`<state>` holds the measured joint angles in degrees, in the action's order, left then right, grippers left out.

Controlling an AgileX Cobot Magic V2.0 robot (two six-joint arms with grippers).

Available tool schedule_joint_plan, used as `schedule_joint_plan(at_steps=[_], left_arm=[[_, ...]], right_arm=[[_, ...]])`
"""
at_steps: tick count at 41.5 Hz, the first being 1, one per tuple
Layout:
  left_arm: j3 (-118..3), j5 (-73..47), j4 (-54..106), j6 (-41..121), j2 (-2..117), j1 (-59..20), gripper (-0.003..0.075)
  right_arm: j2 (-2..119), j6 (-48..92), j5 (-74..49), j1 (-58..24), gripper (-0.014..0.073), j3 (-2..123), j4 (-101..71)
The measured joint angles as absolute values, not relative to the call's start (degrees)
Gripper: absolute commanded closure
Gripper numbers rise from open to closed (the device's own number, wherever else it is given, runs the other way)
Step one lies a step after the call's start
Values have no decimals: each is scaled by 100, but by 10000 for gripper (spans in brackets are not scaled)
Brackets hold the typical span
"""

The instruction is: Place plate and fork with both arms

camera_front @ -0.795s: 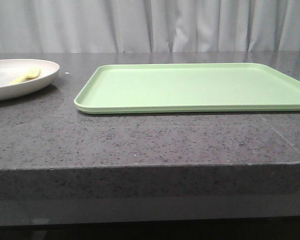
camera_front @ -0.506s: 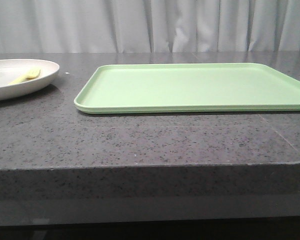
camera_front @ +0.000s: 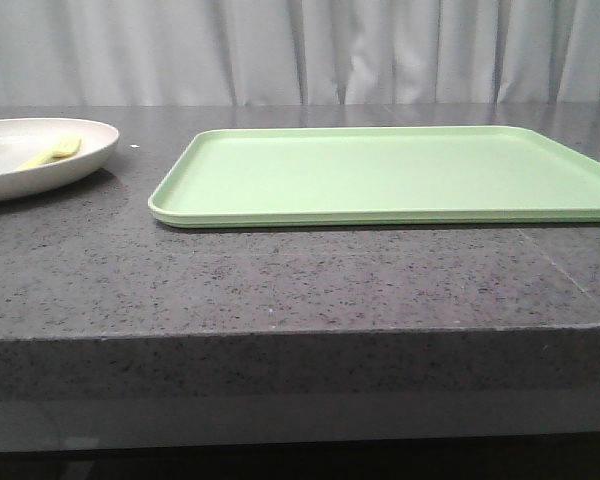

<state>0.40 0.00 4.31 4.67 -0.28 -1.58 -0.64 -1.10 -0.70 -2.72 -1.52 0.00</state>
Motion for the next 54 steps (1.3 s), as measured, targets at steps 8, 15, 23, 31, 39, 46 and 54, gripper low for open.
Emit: schedule_joint_plan(at_steps=[8,15,23,31,39,46,54], left_arm=[[-36,152,517,467,-28,-158,738],[-946,-358,560,467,-28,-158,738],[-2790,-1693,563,467,375,-158,738],[-4189,-3220,563,467,1410,-158,738],[-4369,-3579,656,467,2203,-158,738],[-4358,-3652,681,467,2558,-158,738],[-4358,-3664,690,467,2645,-158,738]], right_arm=[[-64,-110,-105,-272,711,-92,0],[-64,-110,-743,-272,711,850,0],[233,-110,-1671,-272,711,2406,0],[1139,-110,-2608,-272,711,3364,0],[1903,-110,-3067,-272,711,3526,0],[2190,-110,-3114,-272,711,3526,0],[2201,-110,-3114,-272,711,3526,0]])
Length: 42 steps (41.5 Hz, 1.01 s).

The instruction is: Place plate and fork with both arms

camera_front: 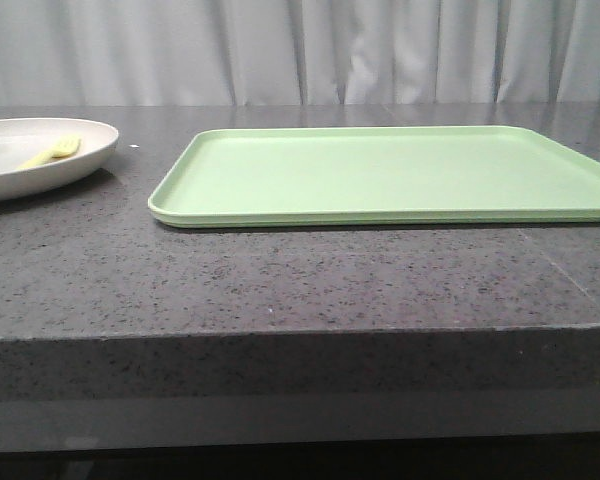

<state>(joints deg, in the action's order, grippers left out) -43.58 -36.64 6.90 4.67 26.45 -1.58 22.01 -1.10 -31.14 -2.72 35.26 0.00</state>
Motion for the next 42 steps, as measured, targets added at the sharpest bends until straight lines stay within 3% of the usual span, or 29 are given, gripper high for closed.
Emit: schedule_joint_plan(at_steps=[8,11,13,19,23,42], left_arm=[[-4358,-3664,693,467,2645,-158,738],[-4358,-3664,703,467,2645,-158,715],[-4358,-3654,703,467,2645,-158,649],[-4358,-3626,663,467,2645,-158,272],[-4358,-3626,584,467,2645,-158,122],[-4358,-3596,552,467,2645,-158,111]], right_arm=[[2201,-110,-3114,-272,708,3526,0],[2201,-110,-3114,-272,657,3526,0],[2201,-110,-3114,-272,565,3526,0],[2201,-110,-3103,-272,174,3526,0],[2201,-110,-3103,-272,48,3526,0],[2201,-110,-3113,-272,41,3526,0]])
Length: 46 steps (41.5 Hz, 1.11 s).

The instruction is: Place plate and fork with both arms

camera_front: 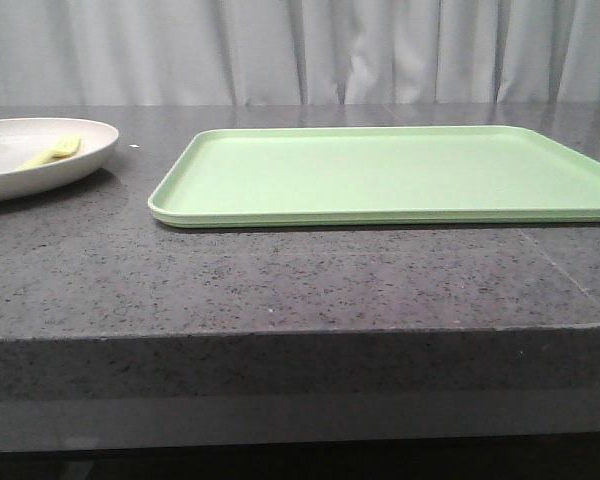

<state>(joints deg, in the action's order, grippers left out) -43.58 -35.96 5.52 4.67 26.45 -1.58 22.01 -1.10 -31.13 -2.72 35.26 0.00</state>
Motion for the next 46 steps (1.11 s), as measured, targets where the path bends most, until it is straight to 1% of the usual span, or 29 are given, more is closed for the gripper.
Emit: schedule_joint_plan(at_steps=[8,13,20,28,35,46], left_arm=[[-4358,-3409,558,467,2657,-158,110],[-4498,-3594,273,467,2894,-158,111],[-5102,-4419,-105,467,3722,-158,112],[-5749,-5208,-561,377,5030,-94,112],[-6303,-5516,-175,432,6293,507,112],[-7114,-5655,2026,1707,7942,1688,112]], right_arm=[[2201,-110,-3113,-272,41,3526,0],[2201,-110,-3113,-272,41,3526,0],[2201,-110,-3113,-272,41,3526,0],[2201,-110,-3113,-272,41,3526,0],[2201,-110,-3113,-272,41,3526,0],[2201,-110,-3113,-272,41,3526,0]])
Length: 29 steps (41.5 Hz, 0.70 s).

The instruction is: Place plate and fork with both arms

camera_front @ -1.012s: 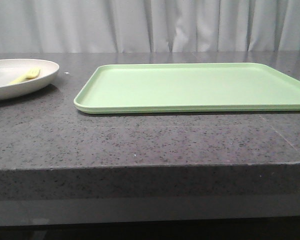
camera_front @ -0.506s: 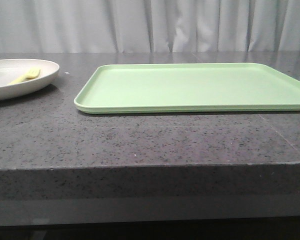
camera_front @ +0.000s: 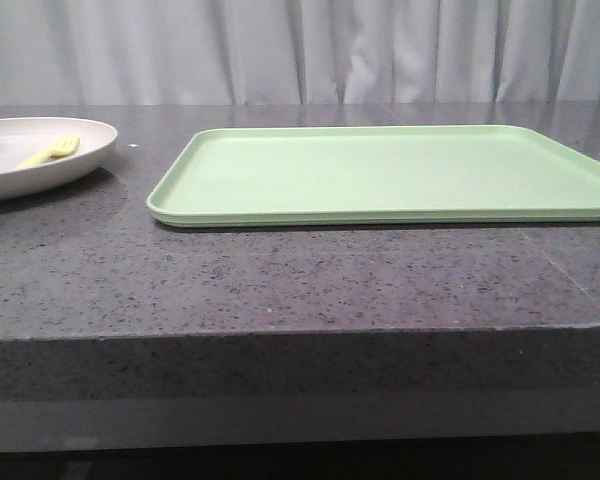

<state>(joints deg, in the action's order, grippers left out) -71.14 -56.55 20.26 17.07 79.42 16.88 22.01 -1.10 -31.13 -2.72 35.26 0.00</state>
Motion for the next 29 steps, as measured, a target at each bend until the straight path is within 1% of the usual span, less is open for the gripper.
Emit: schedule_joint_plan(at_steps=[6,14,17,29], left_arm=[[-7472,-5630,2686,1958,8625,2032,125],[-7812,-5483,2867,2019,9298,2098,249],[-7879,-5346,2908,2029,9504,2098,270],[-7920,-4798,2947,2031,9962,2098,280]], right_arm=[[2201,-110,-3113,-272,41,3526,0],[2201,-110,-3113,-272,41,3526,0],[2201,-110,-3113,-272,41,3526,0],[2201,-110,-3113,-272,41,3526,0]])
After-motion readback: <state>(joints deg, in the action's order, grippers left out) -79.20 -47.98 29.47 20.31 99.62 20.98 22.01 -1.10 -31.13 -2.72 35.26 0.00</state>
